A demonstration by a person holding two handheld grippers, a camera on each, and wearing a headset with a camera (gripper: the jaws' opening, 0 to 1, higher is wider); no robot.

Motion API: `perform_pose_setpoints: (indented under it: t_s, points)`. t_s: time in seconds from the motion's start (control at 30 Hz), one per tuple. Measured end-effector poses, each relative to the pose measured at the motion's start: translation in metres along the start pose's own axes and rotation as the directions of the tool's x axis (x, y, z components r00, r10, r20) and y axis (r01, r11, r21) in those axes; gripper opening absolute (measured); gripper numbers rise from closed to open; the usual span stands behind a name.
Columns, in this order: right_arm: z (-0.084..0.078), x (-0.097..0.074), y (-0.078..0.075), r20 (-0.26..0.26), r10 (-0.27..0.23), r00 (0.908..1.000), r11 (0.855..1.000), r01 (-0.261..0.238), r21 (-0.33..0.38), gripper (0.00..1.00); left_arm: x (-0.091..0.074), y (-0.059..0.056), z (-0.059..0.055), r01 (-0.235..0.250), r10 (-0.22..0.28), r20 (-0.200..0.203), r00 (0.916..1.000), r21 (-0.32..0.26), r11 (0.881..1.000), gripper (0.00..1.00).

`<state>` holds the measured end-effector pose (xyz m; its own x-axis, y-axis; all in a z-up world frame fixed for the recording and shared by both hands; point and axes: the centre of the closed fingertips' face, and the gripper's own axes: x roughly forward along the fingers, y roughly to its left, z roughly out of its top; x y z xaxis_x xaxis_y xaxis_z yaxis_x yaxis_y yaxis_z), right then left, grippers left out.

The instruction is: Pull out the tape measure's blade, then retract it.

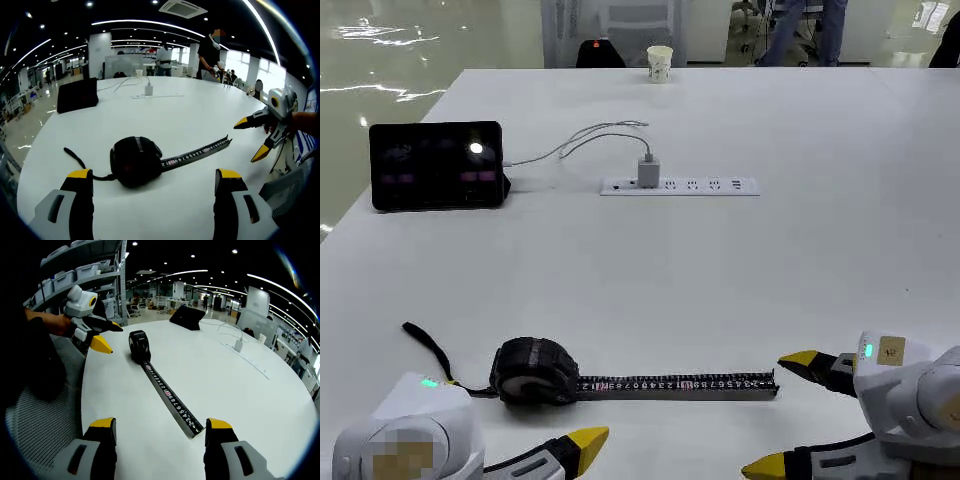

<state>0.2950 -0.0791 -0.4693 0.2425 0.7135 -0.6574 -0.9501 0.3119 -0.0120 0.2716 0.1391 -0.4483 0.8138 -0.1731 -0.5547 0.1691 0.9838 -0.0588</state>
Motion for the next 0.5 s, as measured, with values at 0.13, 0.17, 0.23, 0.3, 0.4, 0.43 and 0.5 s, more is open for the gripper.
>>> perform_pose_setpoints:
  t_s: [0.13,0.17,0.23,0.3,0.4,0.43,0.5]
  points:
    - [-0.004,0.002,-0.005,-0.012,0.014,0.9998,1.0,-0.014,-0.012,0.66,0.003,0.001,0.001,0.0,0.0,-0.002,1.0,-0.002,1.0,0.99]
    - [-0.005,0.003,-0.007,-0.013,0.016,0.9998,1.0,-0.016,-0.014,0.66,0.003,0.001,0.001,0.0,0.0,-0.002,1.0,-0.003,1.0,0.99]
    - [-0.007,0.004,-0.01,-0.021,0.02,0.9996,1.0,-0.021,-0.014,0.63,0.004,0.001,0.001,-0.002,0.002,-0.002,1.0,-0.002,1.0,0.99]
    - [-0.01,0.006,-0.013,-0.028,0.026,0.9993,0.999,-0.026,-0.02,0.61,0.006,0.001,0.001,-0.004,0.004,-0.003,1.0,-0.003,1.0,0.99]
    - [-0.014,0.009,-0.017,-0.043,0.03,0.9986,0.999,-0.032,-0.033,0.6,0.008,0.001,0.002,-0.003,0.003,-0.004,1.0,-0.003,1.0,0.99]
    - [-0.015,0.009,-0.018,-0.046,0.03,0.9985,0.999,-0.032,-0.034,0.59,0.008,0.001,0.002,-0.003,0.003,-0.004,1.0,-0.002,1.0,0.99]
    - [-0.017,0.011,-0.021,-0.048,0.036,0.9982,0.998,-0.038,-0.042,0.57,0.009,0.0,0.002,-0.001,0.001,-0.005,1.0,0.001,1.0,0.99]
